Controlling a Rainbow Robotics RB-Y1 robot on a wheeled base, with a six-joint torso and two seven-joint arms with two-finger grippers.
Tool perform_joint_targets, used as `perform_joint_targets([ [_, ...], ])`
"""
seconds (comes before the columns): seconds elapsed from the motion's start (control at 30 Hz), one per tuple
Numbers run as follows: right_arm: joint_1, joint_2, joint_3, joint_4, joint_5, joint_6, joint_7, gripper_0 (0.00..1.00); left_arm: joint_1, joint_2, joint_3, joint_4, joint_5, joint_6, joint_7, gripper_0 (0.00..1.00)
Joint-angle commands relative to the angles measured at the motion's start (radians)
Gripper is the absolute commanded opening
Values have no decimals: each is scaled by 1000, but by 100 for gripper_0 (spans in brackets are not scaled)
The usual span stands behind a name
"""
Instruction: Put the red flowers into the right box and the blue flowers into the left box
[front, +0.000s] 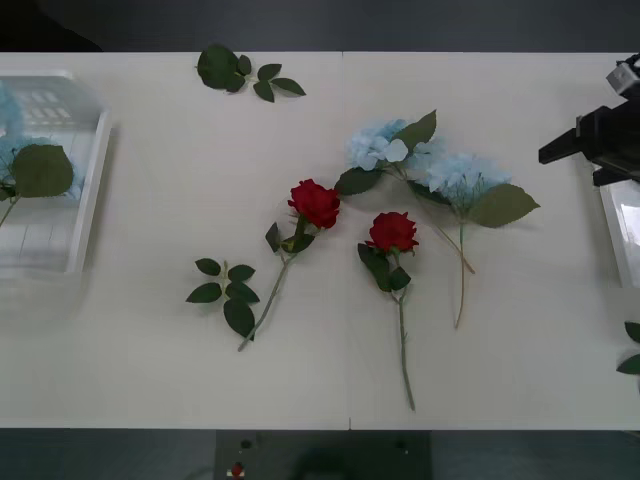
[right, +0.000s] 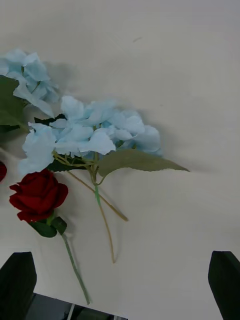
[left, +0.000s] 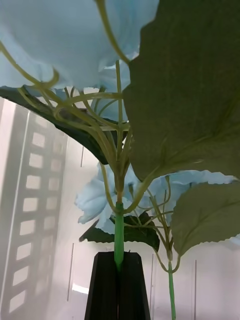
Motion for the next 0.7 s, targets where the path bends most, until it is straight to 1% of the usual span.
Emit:
perform_joint_targets([
  [0.03,-27,-2,-12,-66,68,-8,-193,100,-1,28,12,-13,-3,-12,-7,0],
  [0.17,-27,80,-2,-106,205,-8,-331,100,11,8,12,-13,-5,-12,-2,0],
  [0.33,-27,189,8,-114,369,-8,-458,100,16,4,12,-11,3,-11,1,1],
  [0.43,-27,238,24,-115,453,-8,-487,100,19,4,13,-11,7,-11,-1,6],
  [0.6,-27,291,67,-118,544,3,-486,100,25,4,13,-13,15,-12,-1,9],
  [0.63,-27,304,80,-120,573,4,-487,100,25,4,13,-13,18,-11,-1,12],
  [0.67,-27,316,95,-125,610,6,-487,100,25,4,13,-13,21,-11,-1,19],
  [0.7,-27,322,104,-126,628,6,-487,100,26,4,13,-13,23,-9,-2,23],
])
